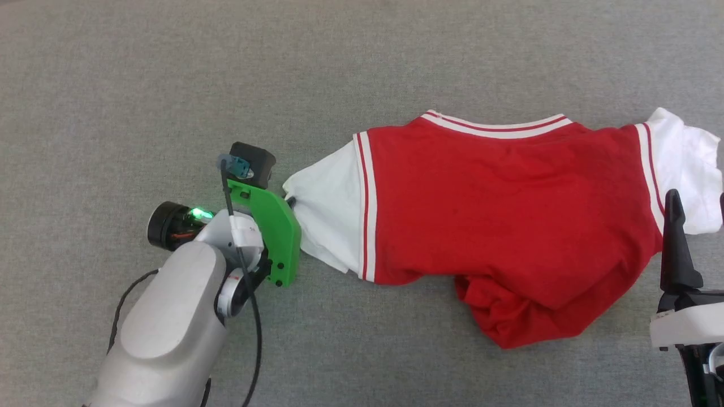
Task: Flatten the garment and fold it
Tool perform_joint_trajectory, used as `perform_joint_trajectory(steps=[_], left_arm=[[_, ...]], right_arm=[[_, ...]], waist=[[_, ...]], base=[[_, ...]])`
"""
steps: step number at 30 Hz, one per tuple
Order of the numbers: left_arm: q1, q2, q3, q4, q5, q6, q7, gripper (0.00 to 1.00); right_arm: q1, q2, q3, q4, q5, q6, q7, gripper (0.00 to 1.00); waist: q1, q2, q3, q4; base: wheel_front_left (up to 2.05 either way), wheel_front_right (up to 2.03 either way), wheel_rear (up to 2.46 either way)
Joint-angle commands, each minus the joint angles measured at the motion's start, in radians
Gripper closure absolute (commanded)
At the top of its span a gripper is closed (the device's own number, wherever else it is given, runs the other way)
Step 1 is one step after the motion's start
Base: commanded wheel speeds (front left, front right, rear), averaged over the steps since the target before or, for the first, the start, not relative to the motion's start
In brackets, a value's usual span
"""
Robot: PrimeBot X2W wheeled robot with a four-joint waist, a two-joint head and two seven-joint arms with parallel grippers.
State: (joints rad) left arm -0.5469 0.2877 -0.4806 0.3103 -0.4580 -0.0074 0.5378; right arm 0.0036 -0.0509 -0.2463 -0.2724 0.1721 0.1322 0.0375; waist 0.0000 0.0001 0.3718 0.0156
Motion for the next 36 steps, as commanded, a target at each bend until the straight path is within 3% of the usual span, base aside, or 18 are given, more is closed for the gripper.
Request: perform_joint_trajectory(steps=[1, 10, 16, 20, 27, 32, 36], left_arm=[[0.053, 0.0, -0.02, 0.023, -0.012, -0.007, 0.026, 1.0], [0.132, -0.02, 0.095, -0.083, -0.053, 0.098, -0.152, 1.0], [0.319, -0.028, 0.214, -0.228, -0.127, 0.181, -0.265, 1.0], [0.484, -0.002, 0.277, -0.341, -0.149, 0.232, -0.298, 1.0], [0.57, 0.0, 0.274, -0.463, -0.157, 0.245, -0.299, 1.0], [0.518, -0.005, 0.246, -0.511, -0.138, 0.242, -0.287, 1.0], [0.453, -0.005, 0.232, -0.533, -0.112, 0.244, -0.285, 1.0]], right_arm=[[-0.006, 0.001, 0.0, 0.006, 0.007, -0.002, -0.008, 0.0], [-0.003, 0.001, 0.003, 0.04, 0.02, -0.002, -0.025, 0.0], [0.008, 0.001, -0.003, 0.053, 0.021, -0.002, -0.026, 0.0], [0.023, 0.001, -0.026, 0.065, 0.02, -0.002, -0.02, 0.0], [-0.044, -0.002, -0.035, 0.057, -0.01, -0.002, 0.055, 0.0], [-0.221, -0.101, -0.018, 0.066, 0.007, -0.002, 0.22, 0.0], [-0.369, -0.177, -0.016, 0.144, 0.043, -0.002, 0.384, 0.0]], waist=[[0.0, -0.0001, -0.01, -0.003], [0.0, -0.0001, -0.065, 0.006], [0.0, -0.0001, -0.095, 0.009], [0.0, -0.0001, -0.101, 0.02], [0.0, -0.0001, -0.075, 0.059], [0.0, -0.0001, -0.015, 0.075], [0.0, -0.0001, 0.047, 0.084]], base=[[0.0, 0.0, 0.0], [0.0, 0.0, 0.0], [0.0, 0.0, 0.0], [0.0, 0.0, 0.0], [0.0, 0.0, 0.0], [0.0, 0.0, 0.0], [0.0, 0.0, 0.0]])
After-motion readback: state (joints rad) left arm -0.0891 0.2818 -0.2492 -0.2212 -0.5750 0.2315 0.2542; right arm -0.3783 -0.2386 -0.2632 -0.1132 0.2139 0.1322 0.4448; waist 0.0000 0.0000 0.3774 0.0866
